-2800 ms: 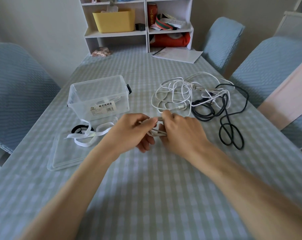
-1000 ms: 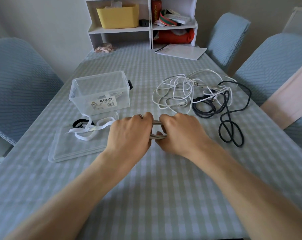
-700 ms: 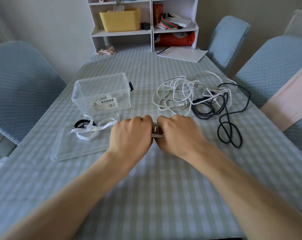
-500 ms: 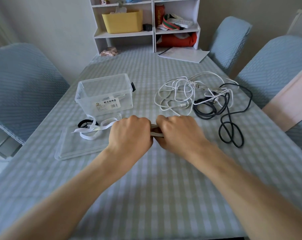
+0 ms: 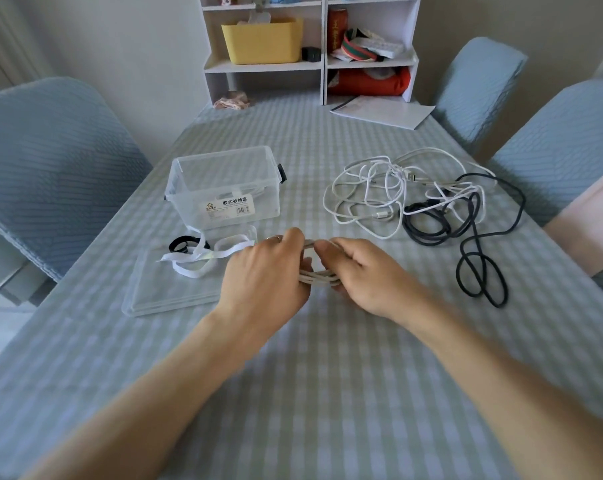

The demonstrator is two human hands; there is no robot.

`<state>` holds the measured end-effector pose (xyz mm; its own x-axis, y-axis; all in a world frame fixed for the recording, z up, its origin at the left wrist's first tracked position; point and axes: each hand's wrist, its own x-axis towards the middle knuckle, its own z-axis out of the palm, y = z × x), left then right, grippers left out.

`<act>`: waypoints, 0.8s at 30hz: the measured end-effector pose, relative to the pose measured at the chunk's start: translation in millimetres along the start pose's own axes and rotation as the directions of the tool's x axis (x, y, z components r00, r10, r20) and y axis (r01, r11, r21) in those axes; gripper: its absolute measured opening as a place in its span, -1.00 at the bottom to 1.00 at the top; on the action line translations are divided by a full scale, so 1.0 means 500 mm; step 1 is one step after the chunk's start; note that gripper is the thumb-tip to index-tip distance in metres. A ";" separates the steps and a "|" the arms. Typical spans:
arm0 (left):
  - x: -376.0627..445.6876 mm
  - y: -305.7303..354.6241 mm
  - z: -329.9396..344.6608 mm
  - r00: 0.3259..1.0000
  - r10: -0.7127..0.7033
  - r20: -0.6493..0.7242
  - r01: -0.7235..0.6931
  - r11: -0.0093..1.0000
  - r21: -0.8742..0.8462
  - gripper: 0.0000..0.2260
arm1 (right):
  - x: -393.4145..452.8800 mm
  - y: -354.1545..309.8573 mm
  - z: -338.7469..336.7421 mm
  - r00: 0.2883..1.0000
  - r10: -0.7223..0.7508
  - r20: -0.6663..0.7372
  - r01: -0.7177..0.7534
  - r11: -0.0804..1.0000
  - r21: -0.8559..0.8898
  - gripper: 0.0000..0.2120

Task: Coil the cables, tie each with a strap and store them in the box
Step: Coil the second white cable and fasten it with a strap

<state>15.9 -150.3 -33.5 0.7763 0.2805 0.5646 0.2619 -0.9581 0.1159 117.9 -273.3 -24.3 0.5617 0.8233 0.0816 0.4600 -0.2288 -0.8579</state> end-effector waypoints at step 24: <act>0.035 -0.022 -0.047 0.723 -0.149 0.675 0.610 -0.323 -0.724 -0.70 | -0.014 0.007 -0.046 0.924 0.070 0.376 -0.349 0.560 0.751 -0.85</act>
<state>13.4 -136.3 -5.7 0.9092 0.3841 -0.1609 -0.0263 0.4384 0.8984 131.4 -291.9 -16.1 0.2925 0.9400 -0.1756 -0.4548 -0.0248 -0.8903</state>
